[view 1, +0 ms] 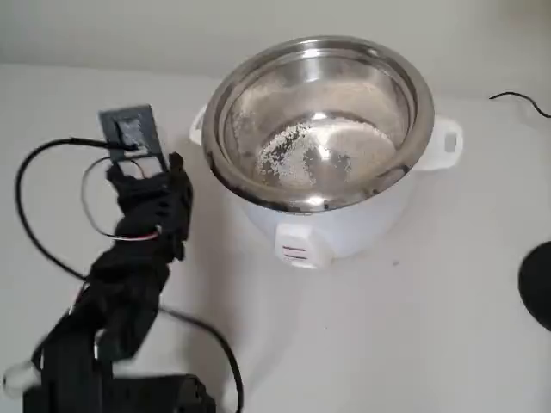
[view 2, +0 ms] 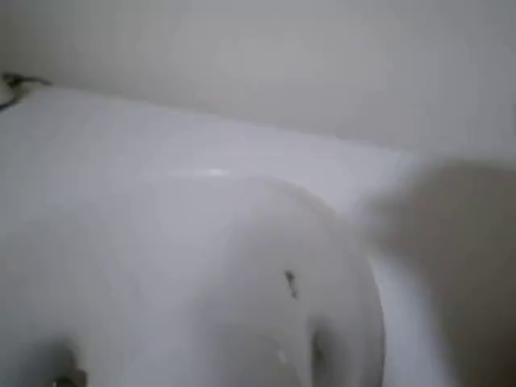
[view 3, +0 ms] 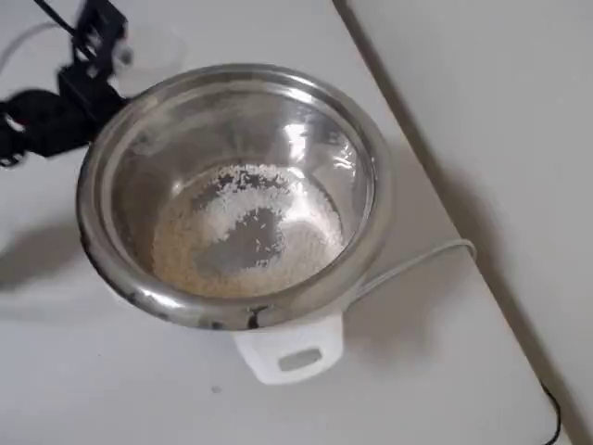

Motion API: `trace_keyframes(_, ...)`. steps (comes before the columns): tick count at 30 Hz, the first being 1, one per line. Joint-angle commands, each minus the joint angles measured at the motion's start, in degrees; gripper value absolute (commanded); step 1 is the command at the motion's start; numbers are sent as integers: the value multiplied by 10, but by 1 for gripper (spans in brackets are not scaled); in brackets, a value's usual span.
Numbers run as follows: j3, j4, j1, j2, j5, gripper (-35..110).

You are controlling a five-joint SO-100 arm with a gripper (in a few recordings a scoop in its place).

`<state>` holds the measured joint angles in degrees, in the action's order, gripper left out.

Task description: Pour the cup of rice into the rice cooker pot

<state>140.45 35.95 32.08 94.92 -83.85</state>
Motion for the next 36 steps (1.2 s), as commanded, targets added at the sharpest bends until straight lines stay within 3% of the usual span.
trace_keyframes(1, -6, 167, 12, -105, -20, 34)
trace_keyframes(12, -21, 454, 4, -367, -101, 55)
trace_keyframes(21, -18, 475, 2, -379, -94, 57)
trace_keyframes(29, 91, 514, -9, -343, -62, 56)
trace_keyframes(36, 180, 483, -39, -244, -9, 56)
